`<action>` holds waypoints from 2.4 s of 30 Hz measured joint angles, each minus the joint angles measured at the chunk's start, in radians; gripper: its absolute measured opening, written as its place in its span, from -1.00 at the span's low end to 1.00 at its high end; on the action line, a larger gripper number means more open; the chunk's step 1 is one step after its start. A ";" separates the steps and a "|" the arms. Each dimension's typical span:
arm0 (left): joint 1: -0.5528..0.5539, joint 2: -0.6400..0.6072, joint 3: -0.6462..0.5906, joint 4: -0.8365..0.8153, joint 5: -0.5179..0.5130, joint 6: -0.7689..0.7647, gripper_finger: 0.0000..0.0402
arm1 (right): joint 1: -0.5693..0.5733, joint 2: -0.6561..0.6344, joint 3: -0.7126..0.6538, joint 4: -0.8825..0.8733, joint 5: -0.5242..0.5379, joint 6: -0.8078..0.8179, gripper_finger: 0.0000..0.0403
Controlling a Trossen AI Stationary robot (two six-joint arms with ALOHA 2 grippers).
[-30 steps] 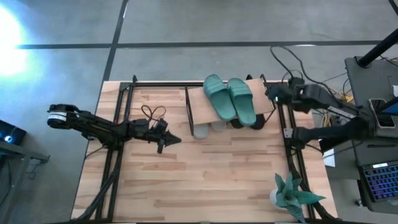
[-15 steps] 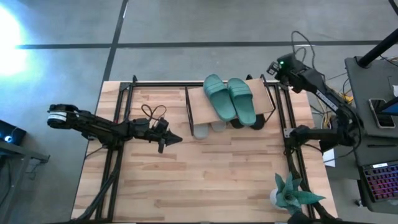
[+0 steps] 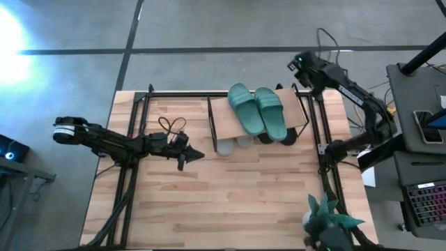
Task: Pick and place slides into the shelf
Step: Adjust the slides under the shelf, then return to Home Position
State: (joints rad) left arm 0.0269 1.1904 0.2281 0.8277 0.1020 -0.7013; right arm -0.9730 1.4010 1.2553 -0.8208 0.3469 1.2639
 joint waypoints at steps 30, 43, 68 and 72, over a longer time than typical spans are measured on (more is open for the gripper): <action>-0.001 0.000 -0.005 0.000 -0.004 0.009 -1.00 | -0.002 0.443 0.493 -0.511 -0.041 -0.408 -0.81; -0.001 0.000 -0.007 0.000 -0.005 0.009 -1.00 | 0.013 0.441 0.489 -0.621 -0.032 -0.464 -0.81; -0.001 0.000 -0.008 -0.001 -0.005 0.003 -1.00 | 0.051 0.388 0.489 -0.670 0.050 -0.464 -0.81; -0.001 0.000 -0.008 -0.001 -0.005 0.003 -1.00 | 0.062 0.327 0.489 -0.664 0.187 -0.410 -0.81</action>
State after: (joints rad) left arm 0.0257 1.1904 0.2199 0.8268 0.0967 -0.6983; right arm -0.9107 1.7276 1.7443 -1.4849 0.5341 0.8543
